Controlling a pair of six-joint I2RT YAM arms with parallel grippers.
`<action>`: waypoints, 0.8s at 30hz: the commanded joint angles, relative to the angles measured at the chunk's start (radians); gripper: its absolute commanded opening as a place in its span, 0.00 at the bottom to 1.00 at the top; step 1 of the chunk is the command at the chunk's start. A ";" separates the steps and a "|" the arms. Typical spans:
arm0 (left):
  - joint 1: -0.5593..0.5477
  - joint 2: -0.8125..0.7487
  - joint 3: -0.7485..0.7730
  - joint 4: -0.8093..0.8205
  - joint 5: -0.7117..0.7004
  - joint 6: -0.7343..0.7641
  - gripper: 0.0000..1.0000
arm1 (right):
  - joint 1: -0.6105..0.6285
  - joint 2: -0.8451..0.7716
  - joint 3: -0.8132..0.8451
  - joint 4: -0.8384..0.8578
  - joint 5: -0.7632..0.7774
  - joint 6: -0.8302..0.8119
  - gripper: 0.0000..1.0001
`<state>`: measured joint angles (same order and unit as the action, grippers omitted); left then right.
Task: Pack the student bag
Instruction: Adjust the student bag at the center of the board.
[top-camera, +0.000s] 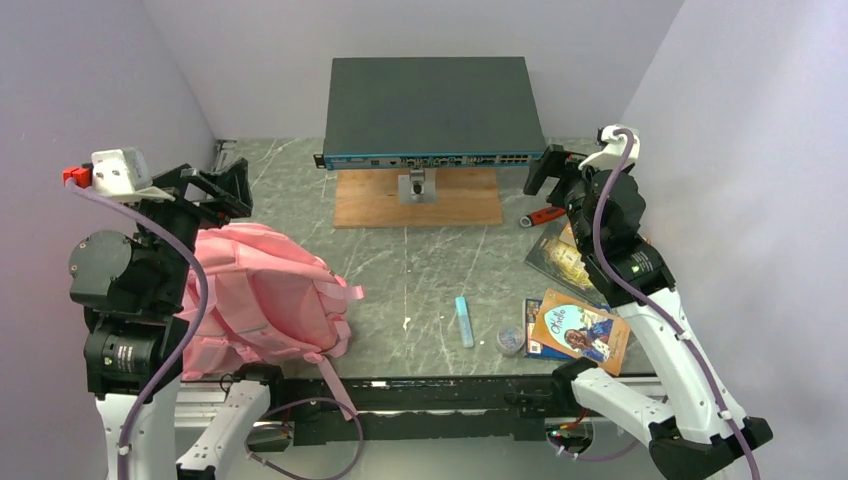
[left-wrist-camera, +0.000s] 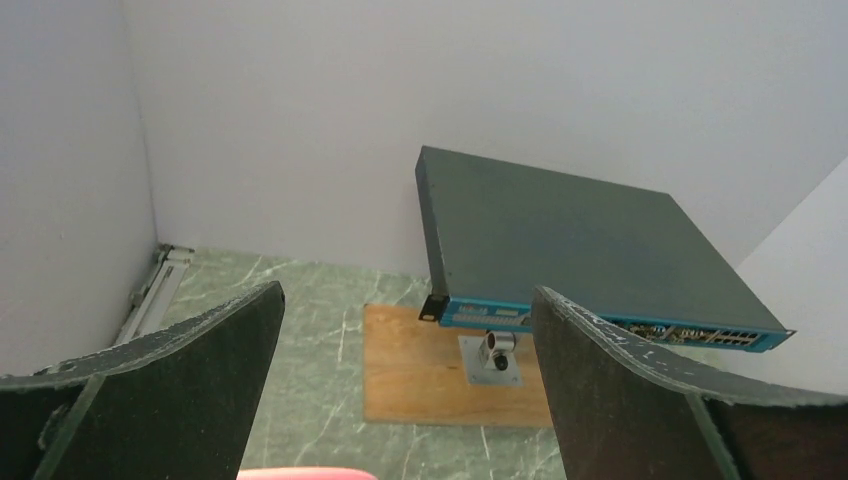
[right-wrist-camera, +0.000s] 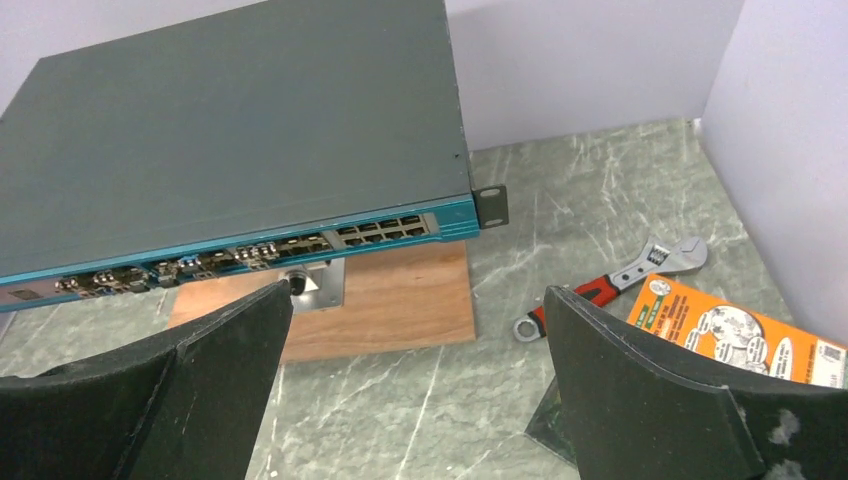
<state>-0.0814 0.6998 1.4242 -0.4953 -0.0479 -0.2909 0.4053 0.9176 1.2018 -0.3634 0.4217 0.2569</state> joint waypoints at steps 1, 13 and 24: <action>0.003 -0.036 0.044 -0.045 -0.011 -0.012 0.99 | -0.003 0.005 0.055 -0.014 -0.021 0.049 1.00; 0.003 -0.052 0.090 -0.167 0.038 -0.020 0.99 | 0.016 0.098 0.077 0.102 -0.546 0.207 1.00; 0.003 -0.086 0.157 -0.235 -0.020 0.006 0.99 | 0.597 0.373 0.176 0.317 -0.753 -0.257 1.00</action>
<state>-0.0814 0.6369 1.5311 -0.7097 -0.0269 -0.3004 0.8310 1.2251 1.2854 -0.1688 -0.2516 0.2722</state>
